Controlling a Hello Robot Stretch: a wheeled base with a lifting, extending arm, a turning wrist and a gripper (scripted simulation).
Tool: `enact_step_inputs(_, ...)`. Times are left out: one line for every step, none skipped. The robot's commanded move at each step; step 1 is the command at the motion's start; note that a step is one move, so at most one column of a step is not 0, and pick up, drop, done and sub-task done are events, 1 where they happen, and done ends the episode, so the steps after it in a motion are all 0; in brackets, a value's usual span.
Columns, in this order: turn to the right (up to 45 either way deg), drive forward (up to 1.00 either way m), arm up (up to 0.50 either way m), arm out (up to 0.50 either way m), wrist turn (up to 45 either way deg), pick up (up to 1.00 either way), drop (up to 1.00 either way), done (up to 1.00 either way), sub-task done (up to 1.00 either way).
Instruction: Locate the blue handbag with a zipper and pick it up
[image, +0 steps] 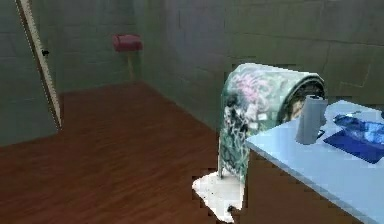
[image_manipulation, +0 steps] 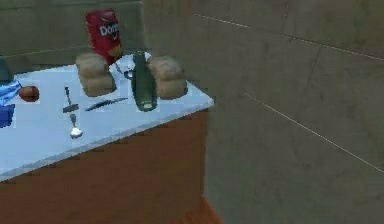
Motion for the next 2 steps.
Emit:
enact_step_inputs(45.0, 0.0, 0.0, 0.0, 0.0, 0.0, 0.0, 0.0, 0.0)
enact_step_inputs(45.0, 0.0, 0.0, 0.0, 0.0, 0.0, 0.0, 0.0, 0.0)
